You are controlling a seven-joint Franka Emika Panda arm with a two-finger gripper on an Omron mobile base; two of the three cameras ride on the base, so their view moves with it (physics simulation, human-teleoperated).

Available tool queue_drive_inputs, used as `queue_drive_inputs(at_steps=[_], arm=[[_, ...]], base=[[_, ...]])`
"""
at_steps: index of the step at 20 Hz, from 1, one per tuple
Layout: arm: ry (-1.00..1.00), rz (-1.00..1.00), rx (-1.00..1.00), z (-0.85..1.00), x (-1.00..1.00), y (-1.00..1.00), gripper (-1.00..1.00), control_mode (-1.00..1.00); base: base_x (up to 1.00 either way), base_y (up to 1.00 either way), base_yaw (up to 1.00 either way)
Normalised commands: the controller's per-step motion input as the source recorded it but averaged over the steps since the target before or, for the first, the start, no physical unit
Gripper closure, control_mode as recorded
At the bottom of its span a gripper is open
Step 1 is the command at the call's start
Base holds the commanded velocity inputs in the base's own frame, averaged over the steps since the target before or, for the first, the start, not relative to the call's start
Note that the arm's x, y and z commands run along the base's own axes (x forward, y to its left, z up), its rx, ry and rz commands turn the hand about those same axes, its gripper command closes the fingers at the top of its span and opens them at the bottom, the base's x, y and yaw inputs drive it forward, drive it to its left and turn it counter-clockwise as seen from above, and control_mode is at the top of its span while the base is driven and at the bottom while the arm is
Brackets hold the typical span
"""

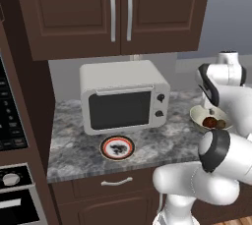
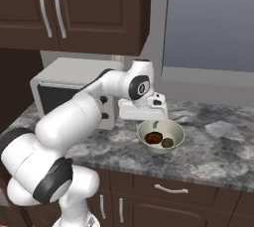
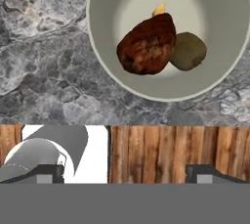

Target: Remove the kiwi from the bowl and place it on the small plate. Then place the bowl with only the steak in the microwave, close the door, and press the start button to microwave the steak.

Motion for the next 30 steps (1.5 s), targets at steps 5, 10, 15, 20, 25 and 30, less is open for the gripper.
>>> queue_drive_inputs(at_steps=[5, 10, 15, 20, 25, 30], arm=[[0.05, 0.17, 0.03, -0.27, 0.03, -0.42, -1.00, -1.00], [0.02, 0.22, 0.07, -0.54, 0.23, -0.35, -1.00, -1.00], [0.03, 0.29, 0.08, -0.51, 0.48, -0.19, -1.00, -1.00], [0.05, 0.23, 0.02, -0.36, 0.50, -0.20, -1.00, -1.00], [0.04, 0.09, 0.00, -0.27, 0.46, -0.08, -1.00, -1.00], [0.00, 0.06, 0.01, -0.28, 0.30, -0.18, -1.00, -1.00]], base=[[0.00, 0.00, 0.00], [0.00, 0.00, 0.00], [0.00, 0.00, 0.00], [0.00, 0.00, 0.00], [0.00, 0.00, 0.00], [0.00, 0.00, 0.00]])
